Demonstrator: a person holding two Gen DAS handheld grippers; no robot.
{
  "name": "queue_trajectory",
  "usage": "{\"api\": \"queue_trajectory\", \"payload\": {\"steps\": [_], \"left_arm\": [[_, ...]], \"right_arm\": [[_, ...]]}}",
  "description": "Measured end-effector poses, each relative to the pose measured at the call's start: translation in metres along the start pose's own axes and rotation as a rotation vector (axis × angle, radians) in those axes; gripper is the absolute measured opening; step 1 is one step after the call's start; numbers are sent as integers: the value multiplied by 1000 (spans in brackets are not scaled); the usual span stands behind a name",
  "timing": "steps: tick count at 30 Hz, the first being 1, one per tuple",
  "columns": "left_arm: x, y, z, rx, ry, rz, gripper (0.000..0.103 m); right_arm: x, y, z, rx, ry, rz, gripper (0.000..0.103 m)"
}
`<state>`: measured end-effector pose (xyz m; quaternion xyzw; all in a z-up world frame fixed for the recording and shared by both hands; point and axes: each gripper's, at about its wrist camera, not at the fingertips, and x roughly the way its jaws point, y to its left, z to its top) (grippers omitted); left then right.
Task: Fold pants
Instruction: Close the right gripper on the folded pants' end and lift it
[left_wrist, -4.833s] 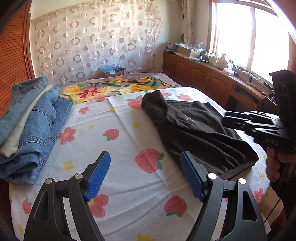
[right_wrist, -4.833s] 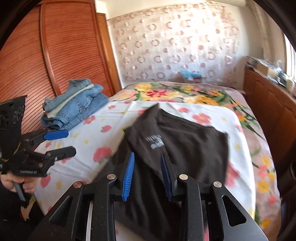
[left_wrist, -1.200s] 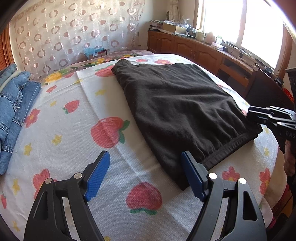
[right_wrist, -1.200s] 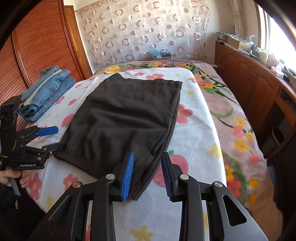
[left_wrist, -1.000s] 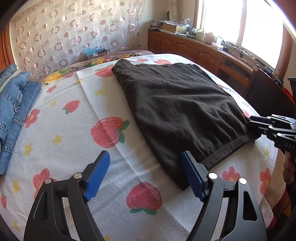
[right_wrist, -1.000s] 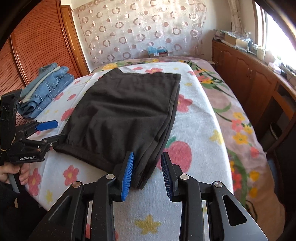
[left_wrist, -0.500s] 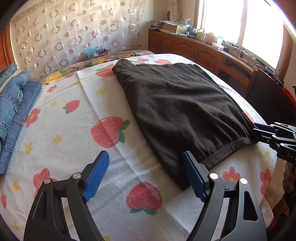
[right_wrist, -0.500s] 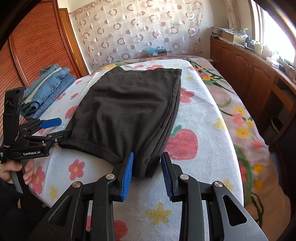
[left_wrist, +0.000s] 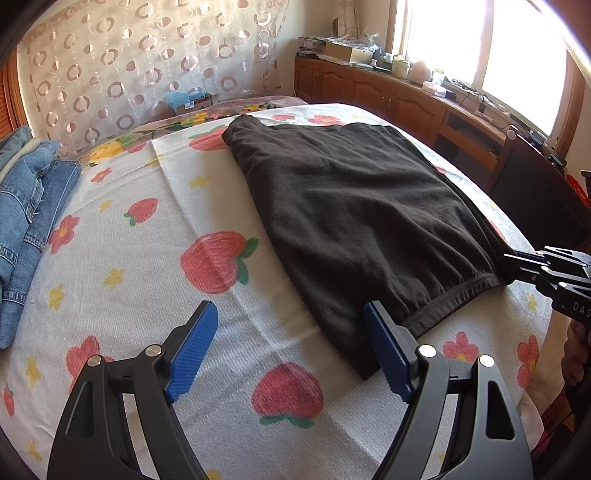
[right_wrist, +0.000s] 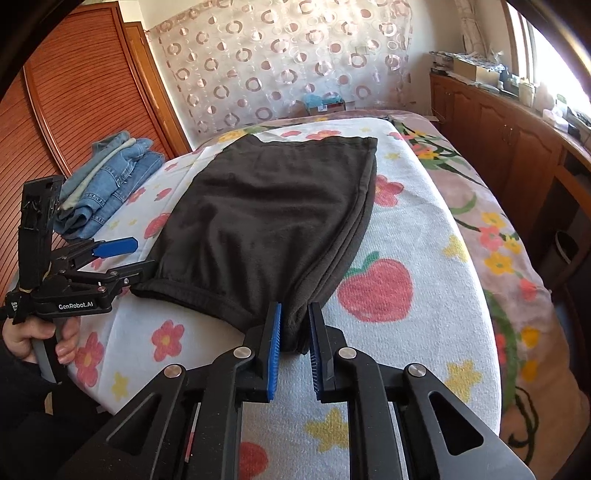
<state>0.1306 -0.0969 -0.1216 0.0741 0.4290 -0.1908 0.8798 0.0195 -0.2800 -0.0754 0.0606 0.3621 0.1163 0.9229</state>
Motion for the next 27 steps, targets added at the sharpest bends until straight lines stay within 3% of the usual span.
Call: {"api": "queue_trajectory", "payload": {"steps": [2, 6, 13, 21, 24, 27], "left_arm": [[-2, 1, 0, -5, 4, -15, 79], [-8, 2, -1, -29, 11, -74, 63], [-15, -7, -4, -24, 11, -120, 44], [-11, -15, -2, -8, 14, -131, 41], [-10, -16, -2, -7, 10, -149, 32], [-11, -20, -3, 11, -1, -156, 16]], "right_arm": [[0, 2, 0, -3, -2, -1, 14], [0, 2, -1, 4, -8, 2, 14], [1, 2, -2, 7, -12, 5, 14], [2, 1, -2, 13, -15, 9, 14], [3, 1, -2, 11, -14, 7, 14], [3, 2, -2, 9, -12, 4, 17]]}}
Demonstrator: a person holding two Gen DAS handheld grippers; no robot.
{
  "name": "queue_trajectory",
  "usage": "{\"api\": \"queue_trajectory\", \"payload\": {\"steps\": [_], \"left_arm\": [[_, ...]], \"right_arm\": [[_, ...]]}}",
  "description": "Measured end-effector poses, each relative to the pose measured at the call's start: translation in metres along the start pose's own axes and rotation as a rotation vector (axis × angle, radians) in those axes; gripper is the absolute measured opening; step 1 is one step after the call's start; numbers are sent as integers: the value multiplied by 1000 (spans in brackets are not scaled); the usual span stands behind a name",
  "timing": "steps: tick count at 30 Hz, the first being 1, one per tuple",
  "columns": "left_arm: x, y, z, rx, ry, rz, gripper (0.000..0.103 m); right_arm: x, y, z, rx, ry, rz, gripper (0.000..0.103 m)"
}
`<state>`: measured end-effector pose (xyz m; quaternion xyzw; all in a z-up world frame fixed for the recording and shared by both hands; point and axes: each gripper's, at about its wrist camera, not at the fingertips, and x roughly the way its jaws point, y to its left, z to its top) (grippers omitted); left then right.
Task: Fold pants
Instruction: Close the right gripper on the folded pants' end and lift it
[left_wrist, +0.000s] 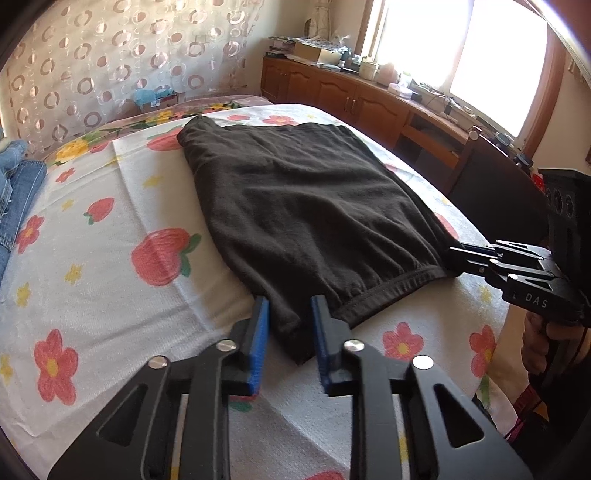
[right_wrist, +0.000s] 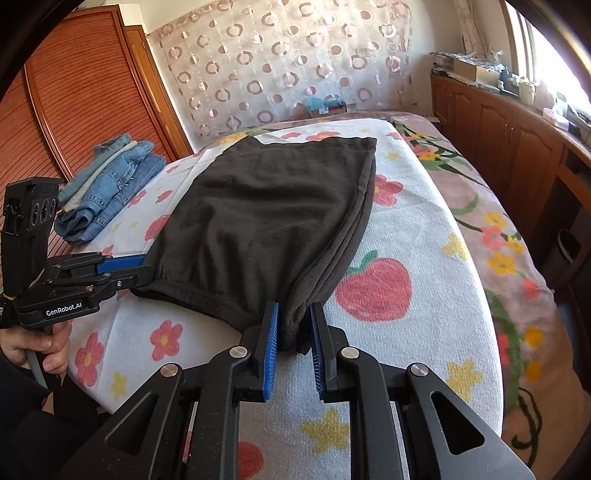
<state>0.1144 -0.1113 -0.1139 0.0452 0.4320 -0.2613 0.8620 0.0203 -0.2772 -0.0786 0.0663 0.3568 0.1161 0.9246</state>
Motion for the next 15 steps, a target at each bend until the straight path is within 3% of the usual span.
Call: {"api": "queue_trajectory", "payload": {"steps": [4, 9, 15], "left_arm": [[-2, -6, 2, 20, -9, 27, 6], [-23, -7, 14, 14, -66, 24, 5], [-74, -10, 42, 12, -190, 43, 4]], "right_arm": [[0, 4, 0, -34, -1, -7, 13], [-7, 8, 11, -66, -12, 14, 11], [-46, 25, 42, -114, -115, 54, 10]]}}
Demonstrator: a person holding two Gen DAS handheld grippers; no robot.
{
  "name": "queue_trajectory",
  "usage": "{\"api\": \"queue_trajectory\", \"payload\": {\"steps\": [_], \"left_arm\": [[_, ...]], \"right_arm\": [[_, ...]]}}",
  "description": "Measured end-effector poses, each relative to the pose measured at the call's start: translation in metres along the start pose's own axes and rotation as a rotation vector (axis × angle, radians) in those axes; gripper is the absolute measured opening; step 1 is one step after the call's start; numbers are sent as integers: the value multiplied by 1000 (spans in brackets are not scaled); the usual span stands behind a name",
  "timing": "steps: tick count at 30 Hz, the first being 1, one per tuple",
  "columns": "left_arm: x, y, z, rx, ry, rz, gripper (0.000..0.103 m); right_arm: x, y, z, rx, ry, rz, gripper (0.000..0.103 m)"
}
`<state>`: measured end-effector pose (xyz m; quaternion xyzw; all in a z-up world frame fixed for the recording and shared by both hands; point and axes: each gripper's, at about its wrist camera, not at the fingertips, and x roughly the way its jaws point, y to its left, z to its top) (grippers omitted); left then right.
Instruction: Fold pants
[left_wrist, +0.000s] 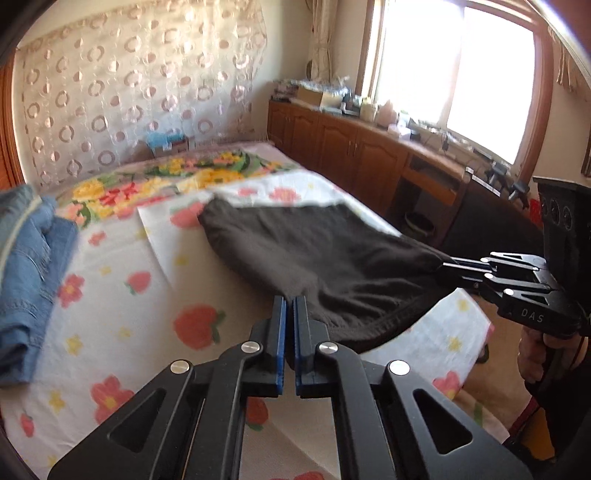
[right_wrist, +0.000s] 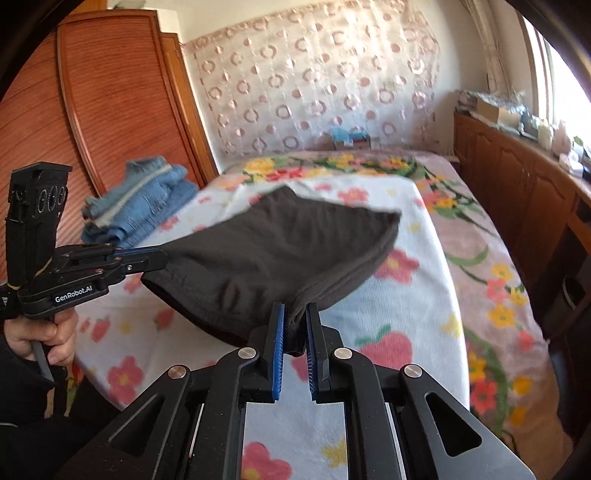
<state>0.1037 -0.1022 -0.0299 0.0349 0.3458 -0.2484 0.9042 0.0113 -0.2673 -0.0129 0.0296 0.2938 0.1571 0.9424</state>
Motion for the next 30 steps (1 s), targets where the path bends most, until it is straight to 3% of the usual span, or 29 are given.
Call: {"api": "queue_trajectory", "payload": {"steps": [11, 15, 20, 27, 30], "left_arm": [[-92, 7, 58, -17, -206, -5, 4], [-110, 17, 73, -19, -254, 33, 4], [-98, 49, 97, -45, -257, 92, 4], [-101, 84, 146, -43, -312, 179, 4], [-103, 87, 141, -29, -317, 205, 4]], "right_arm": [[-72, 41, 80, -97, -182, 87, 10], [-85, 60, 103, -146, -223, 114, 10], [-59, 65, 140, -172, -208, 134, 10], [-4, 55, 221, -188, -204, 145, 10], [18, 61, 231, -208, -209, 138, 10]]}}
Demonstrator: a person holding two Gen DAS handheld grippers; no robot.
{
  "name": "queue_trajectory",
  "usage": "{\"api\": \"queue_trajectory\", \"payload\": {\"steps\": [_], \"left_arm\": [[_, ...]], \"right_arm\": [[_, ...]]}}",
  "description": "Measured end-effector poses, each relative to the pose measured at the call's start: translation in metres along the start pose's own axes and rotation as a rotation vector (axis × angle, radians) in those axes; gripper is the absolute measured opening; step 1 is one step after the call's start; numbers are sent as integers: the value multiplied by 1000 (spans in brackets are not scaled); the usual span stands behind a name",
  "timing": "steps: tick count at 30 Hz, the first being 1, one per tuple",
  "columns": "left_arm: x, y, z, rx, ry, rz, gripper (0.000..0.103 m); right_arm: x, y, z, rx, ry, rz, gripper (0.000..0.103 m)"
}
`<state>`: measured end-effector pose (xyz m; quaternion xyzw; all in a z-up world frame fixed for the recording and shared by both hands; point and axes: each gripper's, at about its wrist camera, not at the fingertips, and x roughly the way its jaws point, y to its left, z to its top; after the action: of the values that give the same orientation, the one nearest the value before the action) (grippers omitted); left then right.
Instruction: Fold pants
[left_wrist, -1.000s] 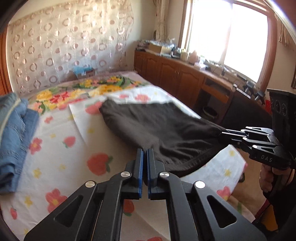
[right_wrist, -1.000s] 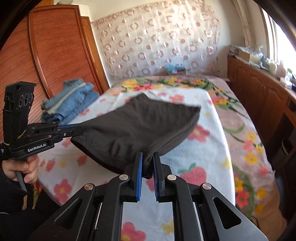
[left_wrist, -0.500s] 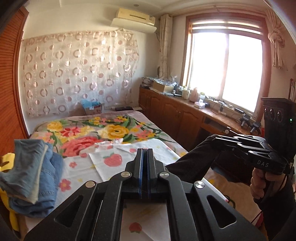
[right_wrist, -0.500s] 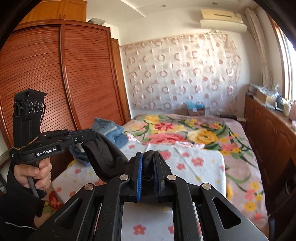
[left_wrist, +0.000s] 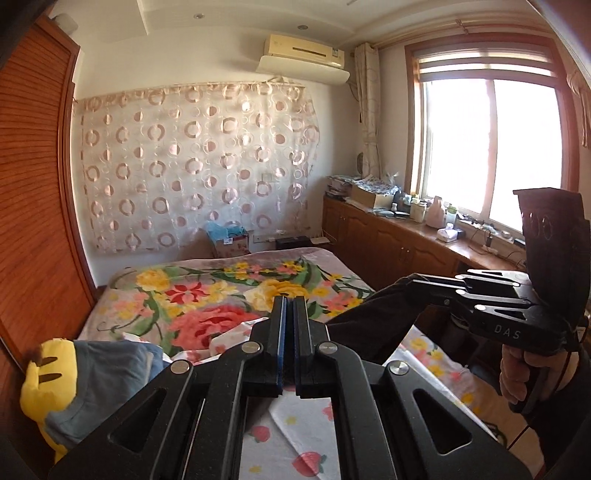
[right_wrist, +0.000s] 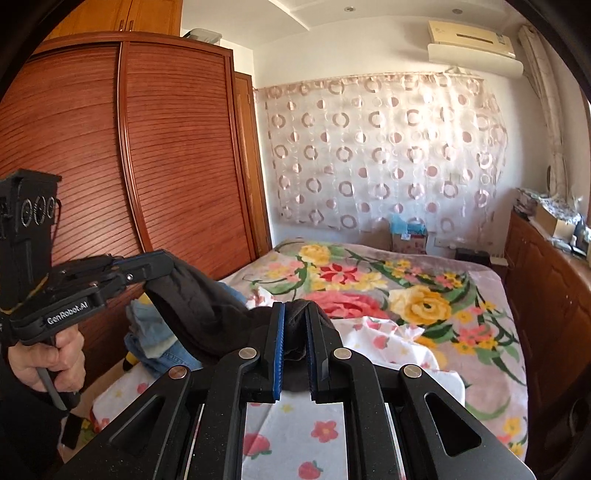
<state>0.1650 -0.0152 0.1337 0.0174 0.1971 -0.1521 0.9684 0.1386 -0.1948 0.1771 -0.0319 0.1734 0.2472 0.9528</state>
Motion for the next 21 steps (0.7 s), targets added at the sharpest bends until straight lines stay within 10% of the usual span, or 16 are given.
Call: {"api": "queue_trajectory", "payload": {"steps": [12, 21], "left_arm": [[31, -11, -194, -52, 328, -39, 4], [10, -17, -228, -98, 382, -59, 4]], "right_arm": [[60, 19, -155, 5, 321, 13, 10], [59, 30, -199, 39, 383, 40, 10]]}}
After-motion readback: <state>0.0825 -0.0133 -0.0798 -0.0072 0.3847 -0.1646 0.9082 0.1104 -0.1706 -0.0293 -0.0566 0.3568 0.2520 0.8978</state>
